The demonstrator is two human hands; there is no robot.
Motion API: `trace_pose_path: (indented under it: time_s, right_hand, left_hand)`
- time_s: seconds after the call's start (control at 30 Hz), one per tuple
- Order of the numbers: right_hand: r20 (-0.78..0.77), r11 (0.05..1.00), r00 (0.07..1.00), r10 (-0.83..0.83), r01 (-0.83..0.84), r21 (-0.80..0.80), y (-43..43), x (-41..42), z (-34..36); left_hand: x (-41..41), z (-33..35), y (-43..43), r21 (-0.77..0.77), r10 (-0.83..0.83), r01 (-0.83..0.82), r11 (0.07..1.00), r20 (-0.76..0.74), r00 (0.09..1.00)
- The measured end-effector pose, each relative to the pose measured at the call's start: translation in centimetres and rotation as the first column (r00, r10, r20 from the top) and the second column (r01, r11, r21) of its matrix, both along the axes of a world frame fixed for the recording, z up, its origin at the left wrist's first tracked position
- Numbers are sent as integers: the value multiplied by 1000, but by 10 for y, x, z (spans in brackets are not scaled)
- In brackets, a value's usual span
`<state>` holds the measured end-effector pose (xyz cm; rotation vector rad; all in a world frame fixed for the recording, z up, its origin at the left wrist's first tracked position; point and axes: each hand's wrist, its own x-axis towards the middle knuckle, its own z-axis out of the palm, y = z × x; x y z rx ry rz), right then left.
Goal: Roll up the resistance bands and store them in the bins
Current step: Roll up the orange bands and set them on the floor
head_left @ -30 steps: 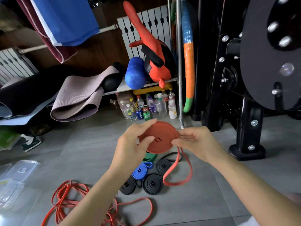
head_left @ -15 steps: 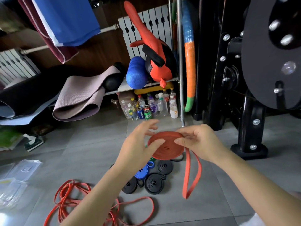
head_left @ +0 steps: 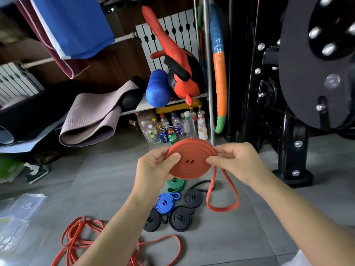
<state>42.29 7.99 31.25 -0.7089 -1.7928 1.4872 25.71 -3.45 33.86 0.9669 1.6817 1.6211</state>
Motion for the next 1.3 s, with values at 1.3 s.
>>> trace_pose_path:
  time_s: [1.3]
  right_hand:
    - [195, 985, 980, 29, -61, 159, -4, -13, -18]
  left_hand:
    - [-2, -4, -2, -327, -360, 167, 930, -901, 243]
